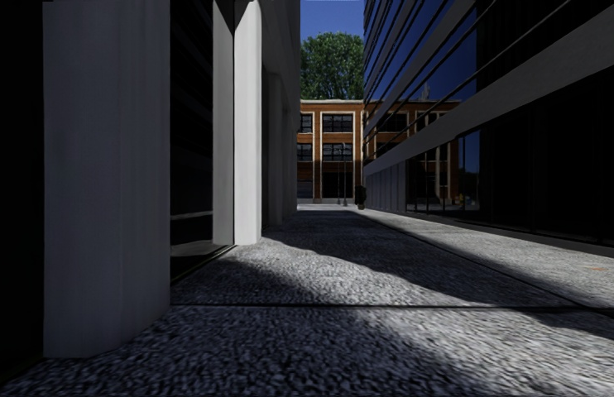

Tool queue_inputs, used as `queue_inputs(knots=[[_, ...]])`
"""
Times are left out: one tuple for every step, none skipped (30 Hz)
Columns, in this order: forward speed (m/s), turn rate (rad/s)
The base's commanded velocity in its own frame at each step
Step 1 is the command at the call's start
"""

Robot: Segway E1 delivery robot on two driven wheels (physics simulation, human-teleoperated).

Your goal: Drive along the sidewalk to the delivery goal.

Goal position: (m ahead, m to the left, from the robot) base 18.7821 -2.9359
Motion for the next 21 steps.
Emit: queue_inputs(knots=[[2.00, 0.00], [2.00, 0.00], [2.00, -0.03], [2.00, -0.03], [2.00, -0.11], [2.00, -0.14], [2.00, -0.15], [2.00, -0.15], [2.00, -0.18], [2.00, -0.20], [2.00, -0.24], [2.00, -0.24], [2.00, -0.31], [2.00, -0.36], [2.00, -0.38], [2.00, -0.38], [2.00, -0.38], [2.00, -0.38], [2.00, -0.38], [2.00, -0.38], [2.00, -0.38]])
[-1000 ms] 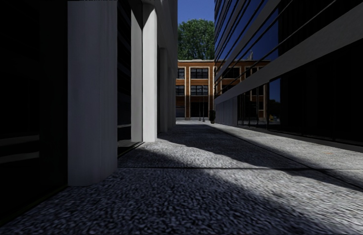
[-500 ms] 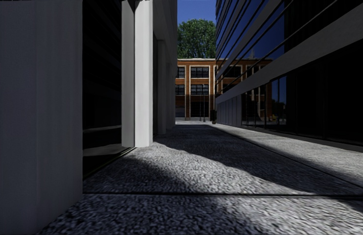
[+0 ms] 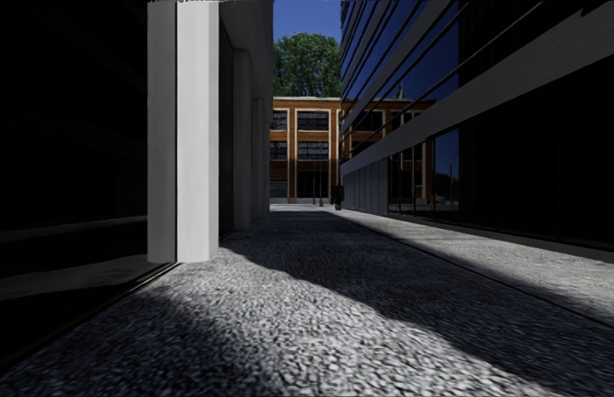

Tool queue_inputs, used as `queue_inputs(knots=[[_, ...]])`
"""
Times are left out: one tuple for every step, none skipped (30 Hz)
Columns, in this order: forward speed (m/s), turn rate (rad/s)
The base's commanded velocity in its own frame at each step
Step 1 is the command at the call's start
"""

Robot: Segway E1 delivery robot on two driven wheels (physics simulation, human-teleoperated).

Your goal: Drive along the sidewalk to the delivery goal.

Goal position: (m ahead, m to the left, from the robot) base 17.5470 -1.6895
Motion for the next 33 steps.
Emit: queue_inputs(knots=[[2.00, -0.38], [2.00, -0.38], [2.00, -0.38], [2.00, -0.38], [2.00, -0.38], [2.00, -0.38], [2.00, -0.38], [2.00, -0.38], [2.00, -0.38], [2.00, -0.38], [2.00, -0.38], [2.00, -0.38], [2.00, -0.31], [2.00, -0.31], [2.00, -0.29], [2.00, -0.29], [2.00, -0.26], [2.00, -0.26], [2.00, -0.02], [2.00, 0.00], [2.00, 0.00], [2.00, 0.00], [2.00, 0.00], [2.00, 0.00], [2.00, 0.00], [2.00, 0.00], [2.00, 0.00], [2.00, 0.00], [2.00, 0.00], [2.00, 0.00], [2.00, 0.00], [2.00, 0.00], [2.00, 0.00]])
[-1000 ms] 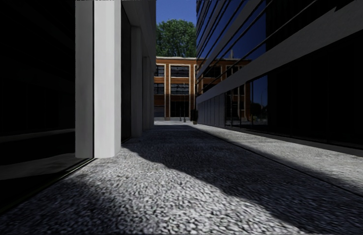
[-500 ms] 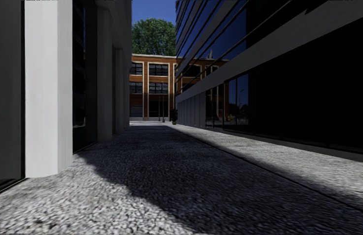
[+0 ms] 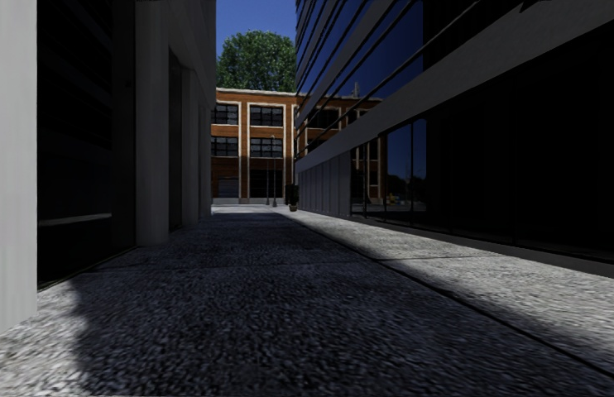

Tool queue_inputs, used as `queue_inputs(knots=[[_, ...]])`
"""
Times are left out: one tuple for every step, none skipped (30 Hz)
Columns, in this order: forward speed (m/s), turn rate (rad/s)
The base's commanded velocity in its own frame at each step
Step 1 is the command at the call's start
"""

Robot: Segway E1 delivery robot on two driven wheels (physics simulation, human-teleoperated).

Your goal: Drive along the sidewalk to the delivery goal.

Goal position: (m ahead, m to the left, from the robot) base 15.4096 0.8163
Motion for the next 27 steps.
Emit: queue_inputs(knots=[[2.00, 0.00], [2.00, 0.00], [2.00, 0.00], [2.00, 0.00], [2.00, 0.00], [2.00, 0.00], [2.00, 0.00], [2.00, 0.00], [2.00, 0.00], [2.00, 0.00], [2.00, 0.00], [2.00, 0.00], [2.00, 0.00], [2.00, 0.00], [2.00, 0.00], [2.00, 0.00], [2.00, 0.00], [2.00, 0.00], [2.00, 0.00], [2.00, 0.00], [2.00, 0.00], [2.00, 0.00], [2.00, 0.00], [2.00, 0.00], [2.00, 0.00], [2.00, 0.00], [2.00, 0.00]])
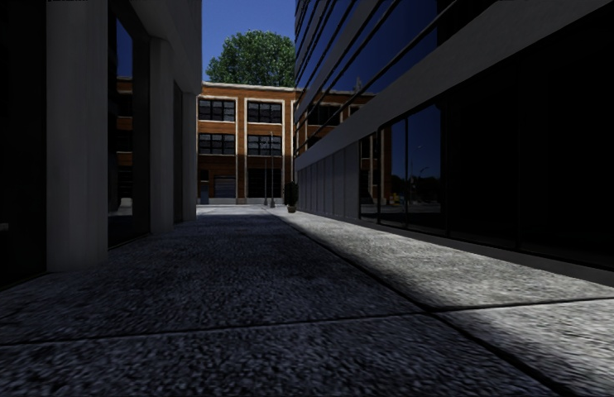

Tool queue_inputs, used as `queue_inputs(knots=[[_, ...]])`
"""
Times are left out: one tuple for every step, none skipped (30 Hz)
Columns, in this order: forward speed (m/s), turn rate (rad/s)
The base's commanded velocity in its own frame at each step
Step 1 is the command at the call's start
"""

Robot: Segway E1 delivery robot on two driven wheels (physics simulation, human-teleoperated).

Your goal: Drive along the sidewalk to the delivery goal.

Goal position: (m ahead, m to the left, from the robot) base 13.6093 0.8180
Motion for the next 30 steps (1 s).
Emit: queue_inputs(knots=[[2.00, 0.00], [2.00, 0.00], [2.00, 0.00], [2.00, 0.00], [2.00, 0.00], [2.00, 0.00], [2.00, 0.00], [2.00, 0.00], [2.00, 0.00], [2.00, 0.00], [2.00, 0.00], [2.00, 0.00], [2.00, 0.00], [2.00, 0.00], [2.00, 0.00], [2.00, 0.00], [2.00, 0.00], [2.00, 0.00], [2.00, 0.00], [2.00, 0.00], [2.00, 0.00], [2.00, 0.00], [2.00, 0.00], [2.00, 0.00], [2.00, 0.00], [2.00, 0.00], [2.00, 0.00], [2.00, 0.00], [2.00, 0.00], [2.00, 0.00]])
